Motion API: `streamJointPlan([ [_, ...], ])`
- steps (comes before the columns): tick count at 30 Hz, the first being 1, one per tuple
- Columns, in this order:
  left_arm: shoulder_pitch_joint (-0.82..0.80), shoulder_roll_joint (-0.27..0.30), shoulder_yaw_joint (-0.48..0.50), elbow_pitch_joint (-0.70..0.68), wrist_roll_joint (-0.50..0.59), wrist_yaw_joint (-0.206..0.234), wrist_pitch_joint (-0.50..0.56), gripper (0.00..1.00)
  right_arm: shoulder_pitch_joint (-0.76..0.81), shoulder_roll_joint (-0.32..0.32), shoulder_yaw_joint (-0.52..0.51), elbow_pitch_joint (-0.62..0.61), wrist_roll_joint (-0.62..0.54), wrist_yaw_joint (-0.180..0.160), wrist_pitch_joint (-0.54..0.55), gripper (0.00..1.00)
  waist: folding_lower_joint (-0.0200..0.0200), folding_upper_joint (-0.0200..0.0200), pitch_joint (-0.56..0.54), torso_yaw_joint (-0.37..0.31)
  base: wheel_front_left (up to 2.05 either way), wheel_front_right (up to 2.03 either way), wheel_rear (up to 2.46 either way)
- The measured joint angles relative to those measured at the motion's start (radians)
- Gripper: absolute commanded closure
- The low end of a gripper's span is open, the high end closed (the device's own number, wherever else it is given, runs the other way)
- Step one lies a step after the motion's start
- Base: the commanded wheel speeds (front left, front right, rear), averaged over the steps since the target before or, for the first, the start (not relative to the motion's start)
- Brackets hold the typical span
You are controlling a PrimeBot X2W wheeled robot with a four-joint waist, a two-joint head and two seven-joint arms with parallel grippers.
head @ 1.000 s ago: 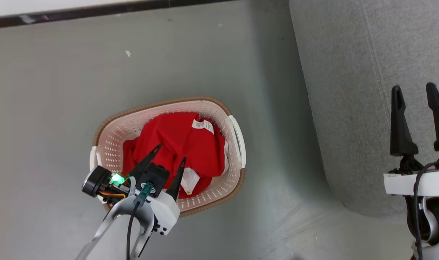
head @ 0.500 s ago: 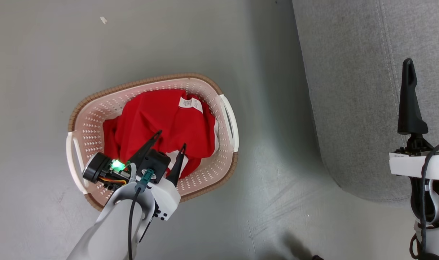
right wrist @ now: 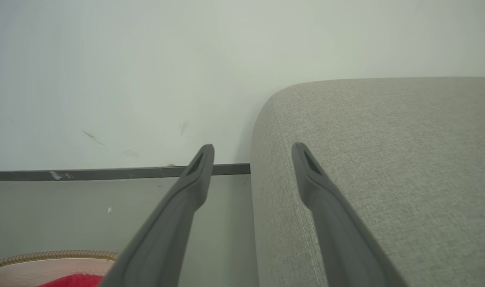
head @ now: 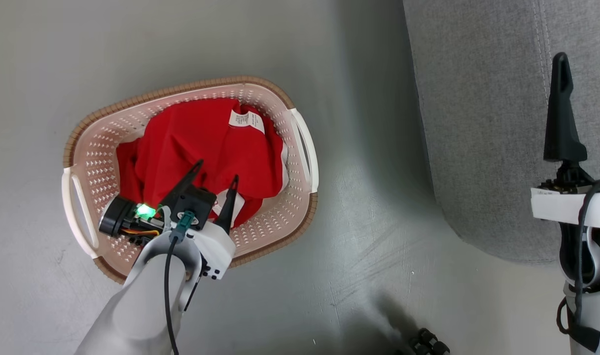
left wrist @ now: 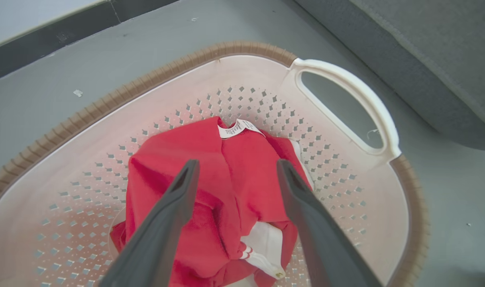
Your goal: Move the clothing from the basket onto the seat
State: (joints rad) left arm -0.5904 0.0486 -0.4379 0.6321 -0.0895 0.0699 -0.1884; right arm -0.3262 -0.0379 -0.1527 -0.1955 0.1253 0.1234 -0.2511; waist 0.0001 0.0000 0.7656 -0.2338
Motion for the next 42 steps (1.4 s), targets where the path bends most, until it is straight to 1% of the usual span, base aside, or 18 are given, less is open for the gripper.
streamJointPlan([
  [3, -0.017, -0.002, 0.004, 0.021, -0.007, 0.008, -0.005, 0.00, -0.015, 0.000, 0.001, 0.000, 0.000, 0.000, -0.001, 0.00, 0.0000, 0.0001, 0.016, -0.004, 0.00, 0.00, 0.00],
  [10, -0.051, -0.006, 0.024, 0.071, -0.028, 0.061, -0.022, 0.00, -0.049, 0.000, 0.011, -0.005, -0.001, 0.000, -0.004, 0.00, 0.0000, 0.0000, 0.050, -0.006, 0.00, 0.00, 0.00],
  [13, -0.062, -0.007, 0.026, 0.092, -0.036, 0.063, -0.025, 0.00, -0.053, -0.001, 0.012, -0.013, -0.002, 0.000, -0.004, 0.00, 0.0000, 0.0000, 0.063, -0.006, 0.00, 0.00, 0.00],
  [17, -0.077, -0.009, 0.032, 0.113, -0.045, 0.089, -0.033, 0.00, -0.063, -0.001, 0.010, -0.019, -0.005, 0.000, -0.004, 0.00, 0.0000, 0.0000, 0.078, -0.003, 0.00, 0.00, 0.00],
  [21, -0.104, -0.009, 0.037, 0.127, -0.063, 0.095, -0.040, 0.00, -0.076, -0.001, 0.008, -0.024, -0.014, 0.000, -0.004, 0.00, 0.0000, 0.0000, 0.092, 0.001, 0.00, 0.00, 0.00],
  [22, -0.110, -0.009, 0.038, 0.127, -0.070, 0.095, -0.043, 0.16, -0.077, -0.001, 0.007, -0.024, -0.014, 0.000, -0.004, 0.00, 0.0000, 0.0000, 0.095, 0.003, 0.00, 0.00, 0.00],
  [23, -0.117, -0.009, 0.037, 0.129, -0.075, 0.095, -0.043, 0.56, -0.078, -0.001, 0.007, -0.024, -0.014, 0.000, -0.004, 0.00, 0.0000, 0.0000, 0.098, 0.004, 0.00, 0.00, 0.00],
  [24, -0.123, -0.009, 0.035, 0.130, -0.085, 0.095, -0.043, 0.70, -0.080, -0.001, 0.006, -0.024, -0.014, 0.000, -0.004, 0.00, 0.0000, 0.0000, 0.101, 0.006, 0.00, 0.00, 0.00],
  [25, -0.127, -0.009, 0.033, 0.131, -0.094, 0.095, -0.043, 0.92, -0.084, -0.001, 0.006, -0.024, -0.015, 0.000, -0.004, 0.00, 0.0000, 0.0000, 0.103, 0.008, 0.00, 0.00, 0.00],
  [26, -0.131, -0.009, 0.030, 0.134, -0.100, 0.095, -0.043, 1.00, -0.090, -0.001, 0.005, -0.024, -0.016, 0.000, -0.004, 0.00, 0.0000, 0.0000, 0.104, 0.011, 0.00, 0.00, 0.00],
  [31, -0.140, -0.010, 0.011, 0.138, -0.113, 0.092, -0.052, 1.00, -0.109, -0.001, 0.005, -0.021, -0.021, 0.000, -0.004, 0.00, 0.0000, 0.0000, 0.100, 0.020, 0.00, 0.00, 0.00],
  [36, -0.143, -0.012, 0.000, 0.129, -0.121, 0.078, -0.060, 1.00, -0.114, -0.002, 0.011, -0.014, -0.022, 0.000, -0.004, 0.00, 0.0000, 0.0000, 0.088, 0.030, 0.00, 0.00, 0.00],
  [42, -0.150, -0.012, 0.002, 0.093, -0.118, 0.075, -0.061, 1.00, -0.137, -0.003, 0.037, 0.004, -0.031, 0.000, -0.004, 0.00, 0.0000, 0.0000, 0.065, 0.047, 0.00, 0.00, 0.00],
])
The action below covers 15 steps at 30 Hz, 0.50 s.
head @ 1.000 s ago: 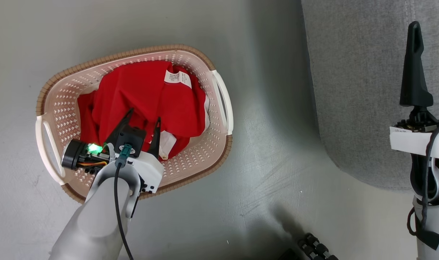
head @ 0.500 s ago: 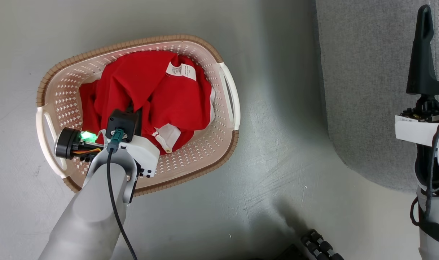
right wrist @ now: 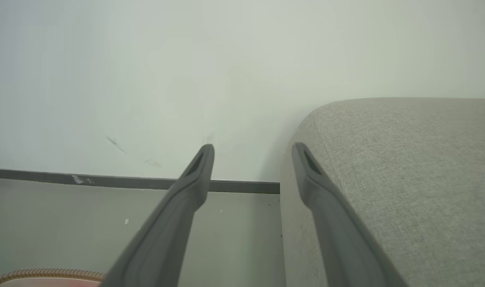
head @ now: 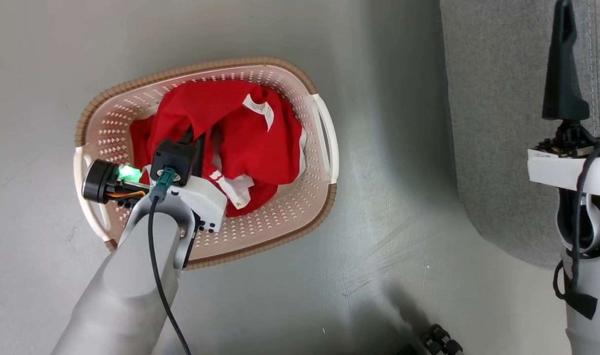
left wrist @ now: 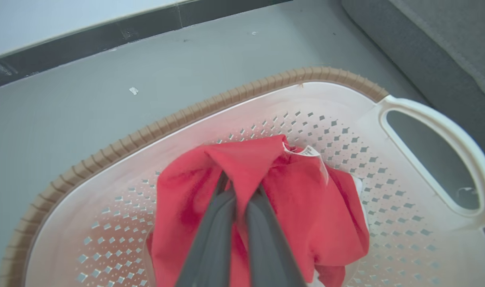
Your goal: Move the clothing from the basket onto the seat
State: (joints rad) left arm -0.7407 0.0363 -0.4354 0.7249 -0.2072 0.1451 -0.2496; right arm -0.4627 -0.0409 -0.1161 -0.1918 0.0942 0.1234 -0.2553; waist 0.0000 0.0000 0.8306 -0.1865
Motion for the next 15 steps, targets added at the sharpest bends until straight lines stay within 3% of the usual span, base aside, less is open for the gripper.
streamJointPlan([
  [15, 0.037, 0.000, 0.009, -0.233, 0.017, -0.008, -0.003, 1.00, -0.040, -0.003, 0.073, 0.046, -0.026, 0.000, 0.000, 0.00, 0.0000, 0.0000, -0.094, 0.052, 0.00, 0.00, 0.00],
])
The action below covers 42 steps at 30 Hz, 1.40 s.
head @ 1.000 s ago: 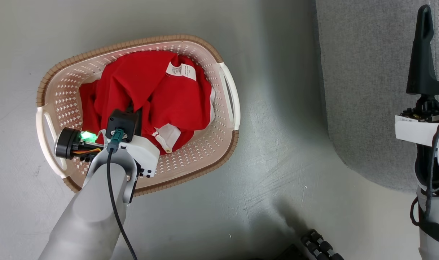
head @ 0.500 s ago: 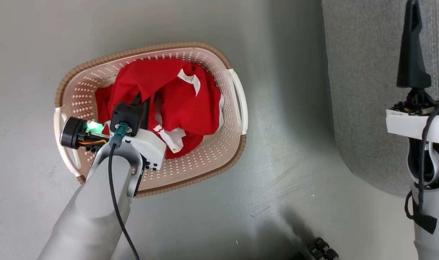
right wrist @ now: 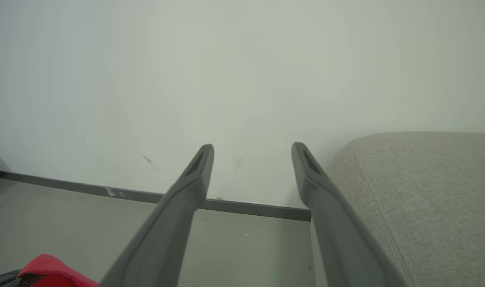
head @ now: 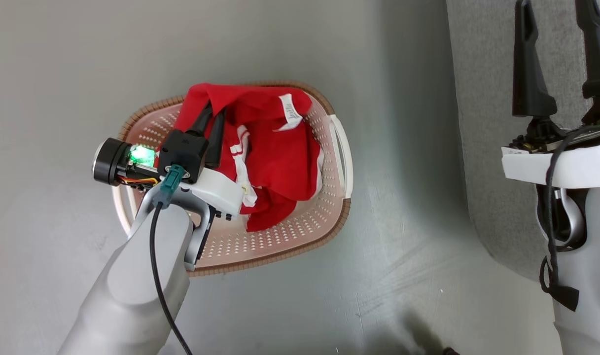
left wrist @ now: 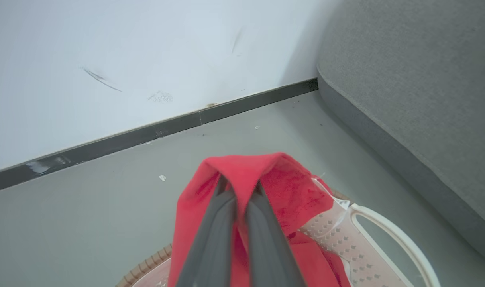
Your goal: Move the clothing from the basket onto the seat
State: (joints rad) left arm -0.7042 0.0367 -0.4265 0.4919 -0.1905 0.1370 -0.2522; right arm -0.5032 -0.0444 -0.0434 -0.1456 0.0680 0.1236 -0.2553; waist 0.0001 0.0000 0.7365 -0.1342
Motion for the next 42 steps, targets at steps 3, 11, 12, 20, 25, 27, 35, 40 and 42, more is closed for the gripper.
streamJointPlan([
  [3, 0.017, 0.004, 0.003, -0.055, 0.007, 0.000, 0.000, 1.00, 0.000, -0.001, 0.004, 0.021, -0.007, 0.000, 0.000, 0.00, 0.0000, 0.0000, -0.025, 0.010, 0.00, 0.00, 0.00],
  [11, 0.063, 0.040, 0.027, -0.218, 0.017, 0.000, 0.000, 1.00, 0.012, -0.016, 0.028, 0.090, -0.008, 0.000, 0.000, 0.00, 0.0000, 0.0000, -0.112, 0.040, 0.00, 0.00, 0.00],
  [12, 0.066, 0.044, 0.031, -0.234, 0.017, 0.000, 0.000, 1.00, 0.016, -0.018, 0.032, 0.095, -0.008, 0.000, 0.000, 0.00, 0.0000, 0.0000, -0.122, 0.043, 0.00, 0.00, 0.00],
  [20, 0.089, 0.079, 0.047, -0.333, 0.035, -0.011, 0.000, 1.00, 0.055, -0.026, 0.072, 0.130, -0.013, 0.000, 0.000, 0.00, 0.0000, 0.0000, -0.205, 0.064, 0.00, 0.00, 0.00],
  [25, 0.102, 0.092, 0.053, -0.385, 0.035, -0.030, 0.000, 1.00, 0.080, -0.042, 0.122, 0.156, -0.017, 0.000, 0.000, 0.00, 0.0000, 0.0000, -0.270, 0.077, 0.00, 0.00, 0.00],
  [27, 0.102, 0.095, 0.056, -0.402, 0.035, -0.034, 0.000, 1.00, 0.096, -0.050, 0.143, 0.166, -0.017, 0.000, 0.000, 0.00, 0.0000, 0.0000, -0.296, 0.082, 0.00, 0.00, 0.00],
  [35, 0.112, 0.105, 0.054, -0.432, 0.034, -0.054, 0.000, 1.00, 0.155, -0.070, 0.217, 0.220, -0.016, 0.000, 0.000, 0.00, 0.0000, 0.0000, -0.399, 0.096, 0.00, 0.00, 0.00],
  [40, 0.112, 0.105, 0.030, -0.448, 0.033, -0.076, 0.000, 1.00, 0.192, -0.072, 0.296, 0.256, -0.004, 0.000, 0.000, 0.00, 0.0000, 0.0000, -0.459, 0.104, 0.00, 0.00, 0.00],
  [42, 0.112, 0.103, 0.021, -0.455, 0.033, -0.085, 0.000, 1.00, 0.204, -0.072, 0.325, 0.271, 0.005, 0.000, 0.000, 0.00, 0.0000, 0.0000, -0.481, 0.107, 0.00, 0.00, 0.00],
])
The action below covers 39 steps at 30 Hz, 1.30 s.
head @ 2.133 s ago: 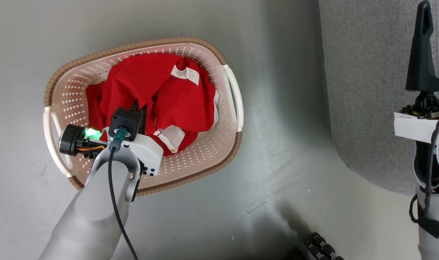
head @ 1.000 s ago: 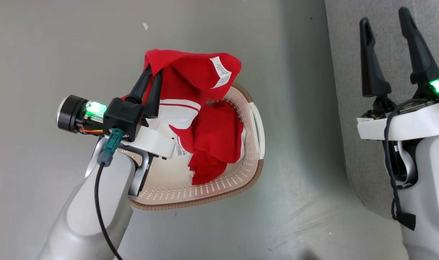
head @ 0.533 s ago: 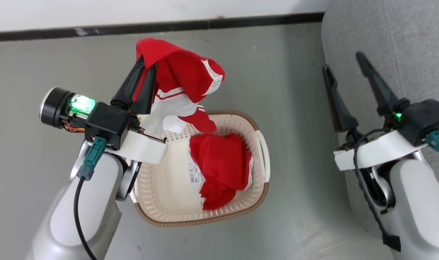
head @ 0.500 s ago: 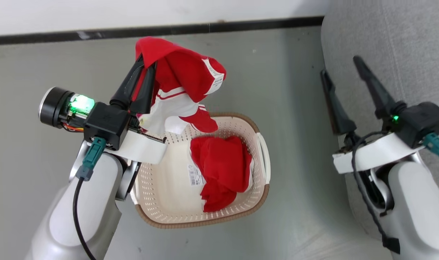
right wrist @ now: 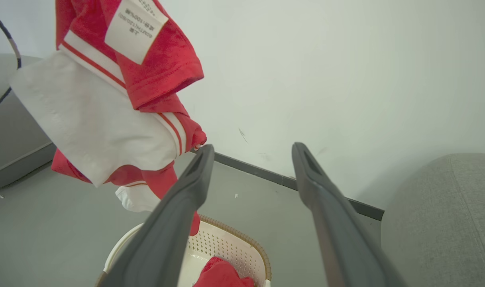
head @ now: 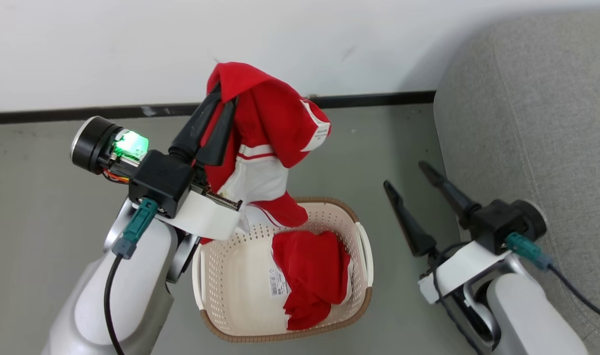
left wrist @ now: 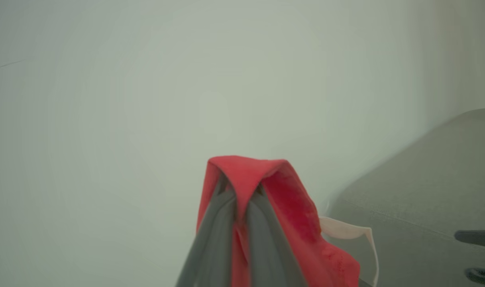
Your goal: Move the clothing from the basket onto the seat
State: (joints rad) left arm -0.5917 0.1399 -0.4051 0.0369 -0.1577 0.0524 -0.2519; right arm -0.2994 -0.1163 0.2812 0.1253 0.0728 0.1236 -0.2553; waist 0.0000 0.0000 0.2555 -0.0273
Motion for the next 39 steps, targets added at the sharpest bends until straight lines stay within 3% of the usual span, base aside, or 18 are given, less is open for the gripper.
streamJointPlan([
  [24, -0.066, -0.042, -0.082, -0.102, -0.027, -0.064, 0.125, 1.00, 0.005, 0.010, 0.217, 0.145, 0.078, 0.000, 0.000, 0.00, 0.0000, 0.0000, -0.193, 0.056, 0.00, 0.00, 0.00],
  [39, -0.073, -0.063, -0.124, -0.133, -0.044, -0.070, 0.190, 1.00, -0.081, 0.027, 0.382, 0.209, 0.152, 0.000, 0.000, 0.00, 0.0000, 0.0000, -0.238, 0.112, 0.00, 0.00, 0.00],
])
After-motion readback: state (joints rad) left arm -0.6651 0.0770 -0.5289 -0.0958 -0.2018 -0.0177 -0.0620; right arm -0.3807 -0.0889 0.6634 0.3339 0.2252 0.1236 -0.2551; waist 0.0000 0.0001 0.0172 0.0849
